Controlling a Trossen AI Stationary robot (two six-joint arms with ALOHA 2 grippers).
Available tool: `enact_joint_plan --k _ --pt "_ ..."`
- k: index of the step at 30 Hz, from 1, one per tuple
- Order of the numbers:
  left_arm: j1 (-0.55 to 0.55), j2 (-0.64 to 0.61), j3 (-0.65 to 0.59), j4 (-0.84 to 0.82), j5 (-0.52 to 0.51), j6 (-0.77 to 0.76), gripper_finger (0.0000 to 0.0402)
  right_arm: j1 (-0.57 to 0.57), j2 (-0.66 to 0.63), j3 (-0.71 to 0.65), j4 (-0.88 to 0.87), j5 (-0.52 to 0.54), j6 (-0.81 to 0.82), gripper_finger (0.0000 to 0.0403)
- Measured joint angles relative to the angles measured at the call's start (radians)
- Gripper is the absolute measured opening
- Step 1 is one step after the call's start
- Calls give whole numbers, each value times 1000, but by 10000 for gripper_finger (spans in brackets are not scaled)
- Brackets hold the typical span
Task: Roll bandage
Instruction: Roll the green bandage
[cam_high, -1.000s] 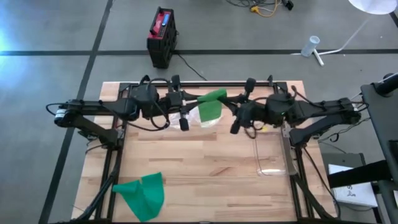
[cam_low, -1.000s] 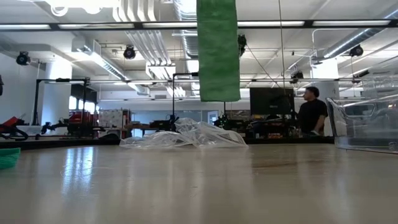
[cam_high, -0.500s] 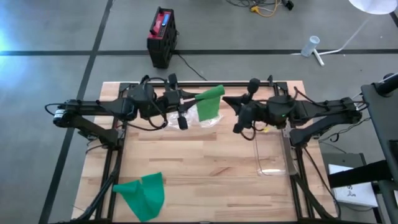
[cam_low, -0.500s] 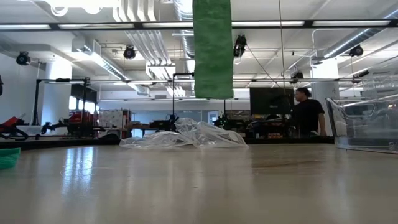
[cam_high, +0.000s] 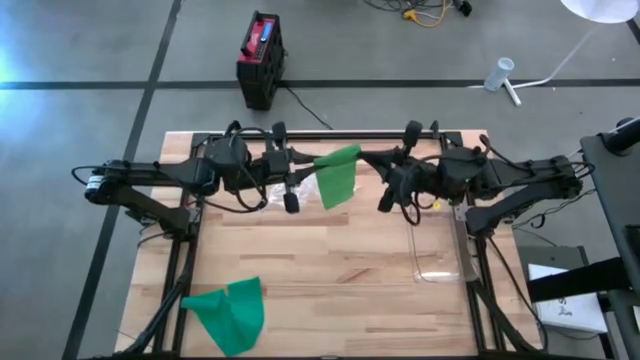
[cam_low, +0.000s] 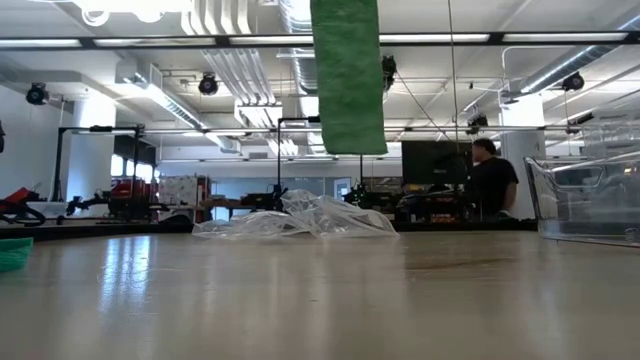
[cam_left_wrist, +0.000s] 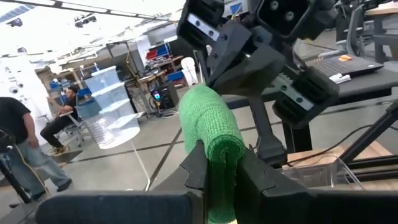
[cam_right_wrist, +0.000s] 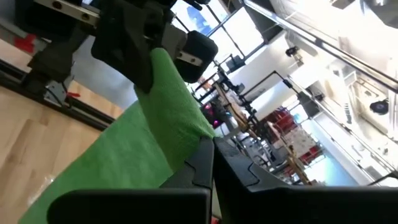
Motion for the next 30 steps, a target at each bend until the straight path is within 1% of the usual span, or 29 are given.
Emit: enact_joint_plan --k 9,18,22,26,30 --pt "0 2 -2 19 -4 -18 28 0 23 2 -57 22 0 2" --pt "0 2 -2 25 -6 -21 27 1 12 2 -135 13 66 2" --pt "0 -1 -1 56 -1 -23 30 0 13 6 -203 11 95 2" --pt "-2 -7 2 56 2 -21 26 1 15 5 -207 -1 105 2" --pt "-1 -3 1 41 -2 -19 31 17 12 21 -207 -2 90 2"
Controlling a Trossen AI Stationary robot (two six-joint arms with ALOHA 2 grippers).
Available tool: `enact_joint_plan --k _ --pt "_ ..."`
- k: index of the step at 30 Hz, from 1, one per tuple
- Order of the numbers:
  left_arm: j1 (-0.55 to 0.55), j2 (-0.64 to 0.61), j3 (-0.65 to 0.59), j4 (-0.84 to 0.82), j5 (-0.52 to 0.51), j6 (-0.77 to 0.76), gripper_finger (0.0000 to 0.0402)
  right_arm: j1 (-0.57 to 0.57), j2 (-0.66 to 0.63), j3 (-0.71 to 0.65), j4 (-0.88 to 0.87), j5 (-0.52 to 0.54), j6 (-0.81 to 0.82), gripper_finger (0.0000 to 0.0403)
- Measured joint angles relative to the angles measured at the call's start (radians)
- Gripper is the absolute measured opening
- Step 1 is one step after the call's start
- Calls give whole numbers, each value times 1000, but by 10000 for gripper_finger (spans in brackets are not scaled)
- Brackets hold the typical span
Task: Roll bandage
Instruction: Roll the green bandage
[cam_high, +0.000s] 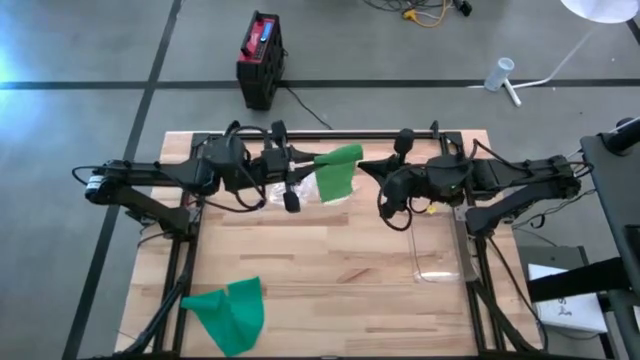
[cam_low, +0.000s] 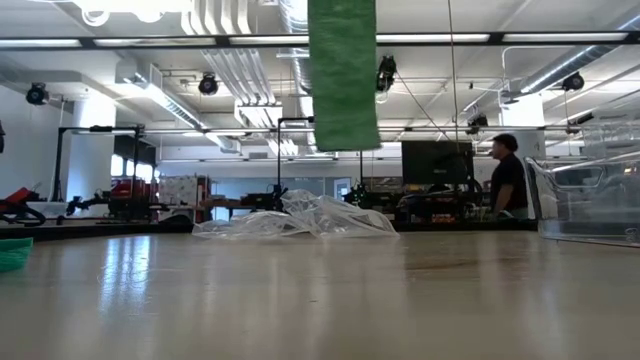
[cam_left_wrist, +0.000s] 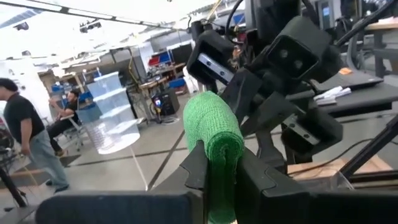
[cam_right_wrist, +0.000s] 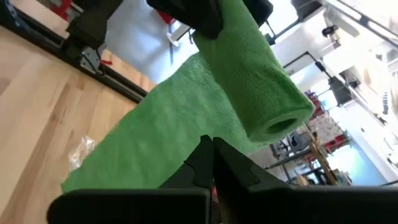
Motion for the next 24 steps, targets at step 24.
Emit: enact_joint_plan --k 24 --pt "0 -1 0 -28 50 1 26 14 -4 73 25 -1 -64 72"
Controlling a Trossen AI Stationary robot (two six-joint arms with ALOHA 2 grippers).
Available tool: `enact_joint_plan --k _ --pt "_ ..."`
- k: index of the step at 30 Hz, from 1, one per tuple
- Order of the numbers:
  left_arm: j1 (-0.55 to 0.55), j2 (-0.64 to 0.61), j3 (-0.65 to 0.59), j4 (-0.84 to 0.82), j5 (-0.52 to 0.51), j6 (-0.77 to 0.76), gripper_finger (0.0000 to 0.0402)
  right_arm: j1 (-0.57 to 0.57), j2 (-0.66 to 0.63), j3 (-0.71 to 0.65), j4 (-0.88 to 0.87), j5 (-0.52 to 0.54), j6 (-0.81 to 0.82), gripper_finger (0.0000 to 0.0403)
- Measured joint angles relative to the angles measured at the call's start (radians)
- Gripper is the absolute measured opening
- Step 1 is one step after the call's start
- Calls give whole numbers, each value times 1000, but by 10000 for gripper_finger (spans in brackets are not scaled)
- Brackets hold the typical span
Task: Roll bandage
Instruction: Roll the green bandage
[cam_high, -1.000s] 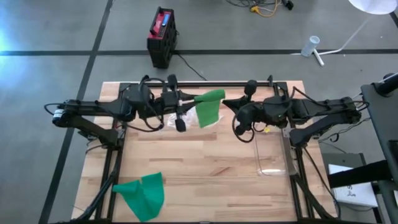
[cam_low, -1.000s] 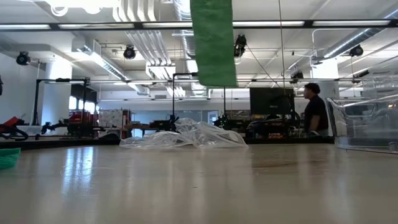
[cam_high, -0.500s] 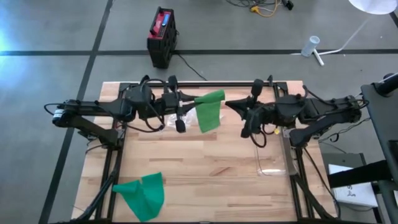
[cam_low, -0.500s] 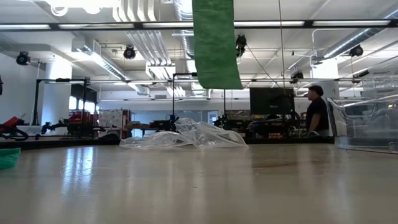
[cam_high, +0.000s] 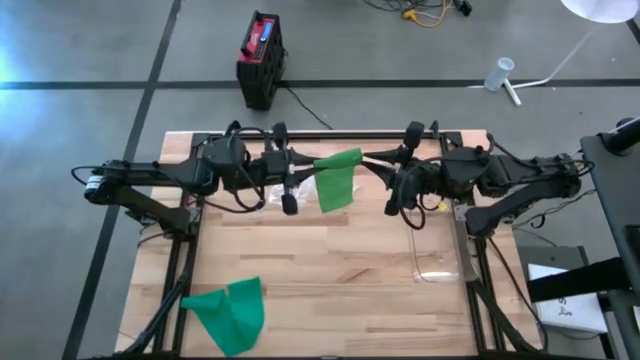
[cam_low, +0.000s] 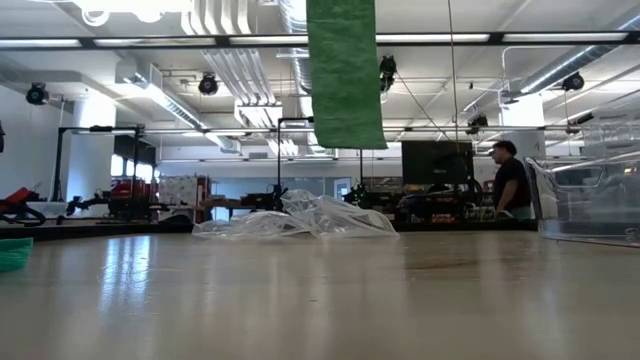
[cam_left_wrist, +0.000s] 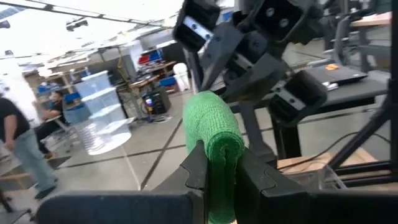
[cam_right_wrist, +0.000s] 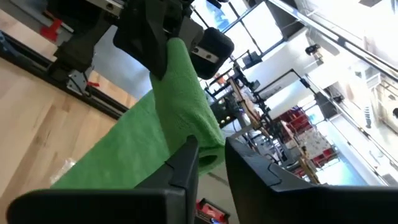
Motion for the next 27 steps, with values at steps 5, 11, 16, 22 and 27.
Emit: enact_joint_plan --k 5,11,16,22,27 --pt "-2 1 -1 10 4 0 30 -3 0 0 1 -30 0 80" --pt "-4 1 -1 12 4 0 26 -3 0 0 -6 -68 0 63" --pt "-6 1 -1 14 21 0 31 -7 0 0 -6 -69 1 47" --pt "-8 1 -1 12 8 0 26 -6 0 0 -12 -68 1 42" --pt "-8 1 -1 0 -30 5 32 24 0 0 -34 -66 -16 60"
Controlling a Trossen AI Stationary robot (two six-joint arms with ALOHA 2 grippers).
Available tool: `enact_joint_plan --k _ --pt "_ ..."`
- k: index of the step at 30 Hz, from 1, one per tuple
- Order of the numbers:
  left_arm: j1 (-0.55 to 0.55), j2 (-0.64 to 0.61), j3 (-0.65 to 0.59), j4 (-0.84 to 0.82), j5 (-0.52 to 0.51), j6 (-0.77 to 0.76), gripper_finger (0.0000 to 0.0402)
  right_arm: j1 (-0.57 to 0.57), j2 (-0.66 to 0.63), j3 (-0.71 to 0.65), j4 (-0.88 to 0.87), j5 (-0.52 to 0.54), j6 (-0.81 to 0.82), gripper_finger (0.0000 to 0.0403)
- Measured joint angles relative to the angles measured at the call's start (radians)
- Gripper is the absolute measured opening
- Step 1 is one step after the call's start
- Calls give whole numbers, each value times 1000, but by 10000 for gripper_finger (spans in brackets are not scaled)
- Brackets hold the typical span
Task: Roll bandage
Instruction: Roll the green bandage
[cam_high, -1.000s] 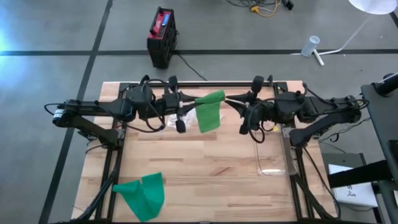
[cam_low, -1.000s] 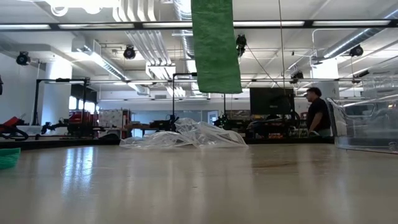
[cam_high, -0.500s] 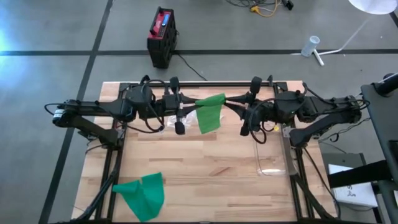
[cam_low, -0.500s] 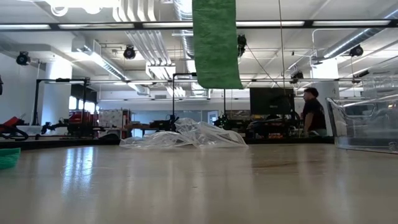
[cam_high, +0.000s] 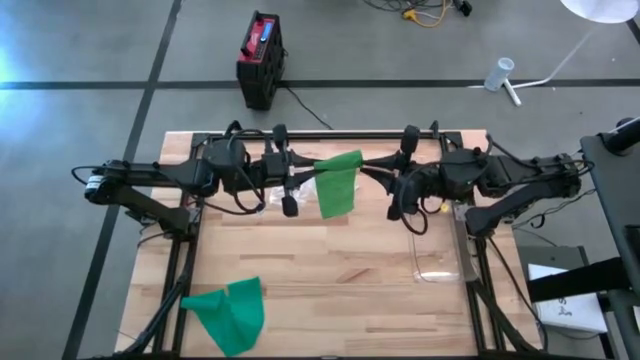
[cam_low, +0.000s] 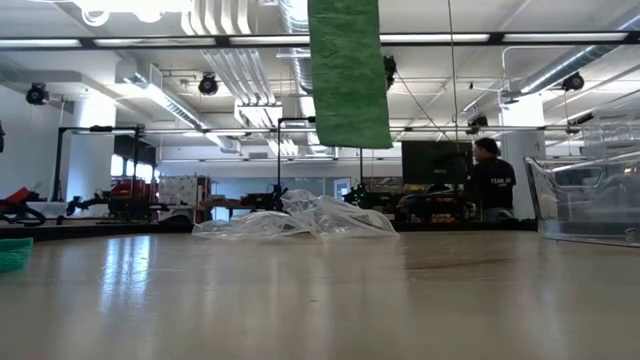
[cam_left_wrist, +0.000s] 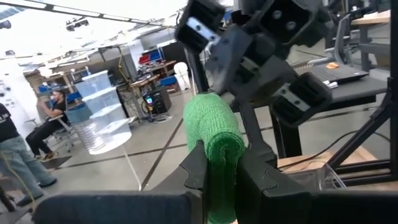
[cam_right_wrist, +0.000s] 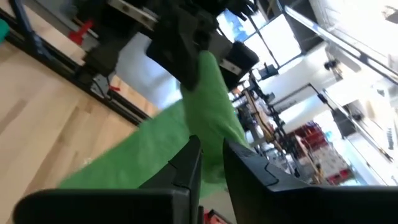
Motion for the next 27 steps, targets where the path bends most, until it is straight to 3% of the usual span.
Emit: enact_joint_plan --k 13,27 --pt "-9 0 0 -9 76 38 26 -1 15 -1 13 36 -24 94" --pt "-14 0 -1 -8 86 41 28 -11 27 0 2 60 -7 40"
